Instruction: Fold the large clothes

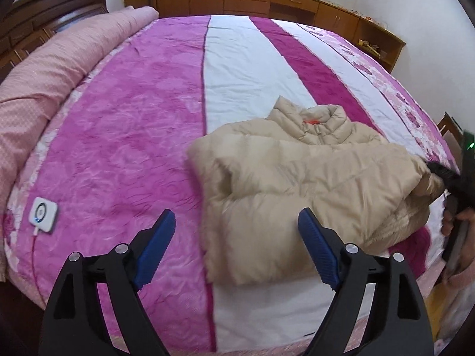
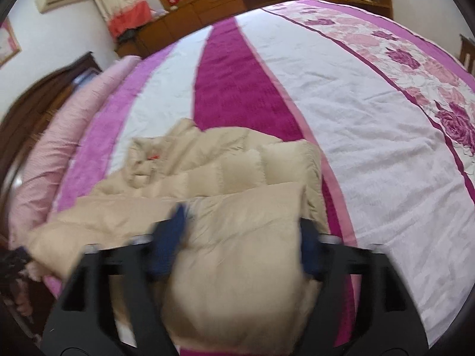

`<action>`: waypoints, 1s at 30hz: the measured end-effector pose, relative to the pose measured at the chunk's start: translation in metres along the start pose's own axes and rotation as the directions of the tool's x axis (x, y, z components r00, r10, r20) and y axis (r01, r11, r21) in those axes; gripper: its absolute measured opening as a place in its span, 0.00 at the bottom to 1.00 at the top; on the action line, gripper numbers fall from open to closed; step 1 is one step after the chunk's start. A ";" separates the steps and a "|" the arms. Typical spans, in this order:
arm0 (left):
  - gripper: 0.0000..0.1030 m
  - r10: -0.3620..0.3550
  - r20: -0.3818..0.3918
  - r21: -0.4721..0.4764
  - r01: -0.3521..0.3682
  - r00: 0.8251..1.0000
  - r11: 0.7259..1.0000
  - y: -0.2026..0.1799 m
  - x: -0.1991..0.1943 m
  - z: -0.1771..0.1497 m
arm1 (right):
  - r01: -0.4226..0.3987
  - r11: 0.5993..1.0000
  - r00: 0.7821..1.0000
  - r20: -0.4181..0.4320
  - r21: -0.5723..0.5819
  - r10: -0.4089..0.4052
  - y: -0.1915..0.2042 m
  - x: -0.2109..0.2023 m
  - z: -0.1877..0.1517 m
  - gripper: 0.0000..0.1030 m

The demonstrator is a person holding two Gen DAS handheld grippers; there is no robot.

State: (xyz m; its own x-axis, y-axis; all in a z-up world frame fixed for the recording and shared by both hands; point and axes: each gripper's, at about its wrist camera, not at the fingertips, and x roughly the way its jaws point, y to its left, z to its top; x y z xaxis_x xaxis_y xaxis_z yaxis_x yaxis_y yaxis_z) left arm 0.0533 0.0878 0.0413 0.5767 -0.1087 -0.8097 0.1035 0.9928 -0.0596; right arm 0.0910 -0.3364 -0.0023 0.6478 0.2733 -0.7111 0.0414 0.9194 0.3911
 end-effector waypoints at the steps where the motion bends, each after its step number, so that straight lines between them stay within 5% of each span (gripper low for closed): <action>1: 0.80 0.005 0.003 0.000 -0.005 1.000 1.000 0.001 -0.002 -0.002 | -0.006 1.000 1.000 0.004 -0.011 0.006 0.002 -0.007 0.000 0.75; 14: 0.80 0.025 0.002 0.023 -0.025 1.000 0.999 0.014 -0.021 -0.034 | 0.050 0.955 0.998 -0.021 -0.292 -0.058 0.006 -0.069 -0.026 0.80; 24: 0.80 -0.100 -0.043 -0.051 0.097 0.994 0.994 0.010 0.007 -0.050 | -0.036 0.980 0.993 -0.117 -0.194 0.013 -0.016 -0.052 -0.047 0.79; 26: 0.80 -0.123 -0.041 -0.060 0.120 0.992 0.991 0.007 0.014 -0.050 | -0.043 0.980 0.993 -0.115 -0.197 0.021 -0.012 -0.049 -0.047 0.66; 28: 0.77 -0.143 -0.039 -0.067 0.141 0.989 0.988 0.004 0.020 -0.049 | -0.049 0.979 0.993 -0.114 -0.198 0.027 -0.008 -0.048 -0.046 0.41; 30: 0.47 -0.173 -0.041 -0.080 0.169 0.984 0.982 0.001 0.026 -0.047 | -0.055 0.980 0.993 -0.115 -0.191 0.033 -0.005 -0.046 -0.043 0.22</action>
State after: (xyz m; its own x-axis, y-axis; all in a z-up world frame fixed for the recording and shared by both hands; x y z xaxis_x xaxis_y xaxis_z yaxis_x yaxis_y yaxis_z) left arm 0.0302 0.0887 -0.0069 0.5162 -0.2763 -0.8107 0.1346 0.9609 -0.2418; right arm 0.0279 -0.3419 0.0033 0.5567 0.3347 -0.7603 -0.1409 0.9400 0.3107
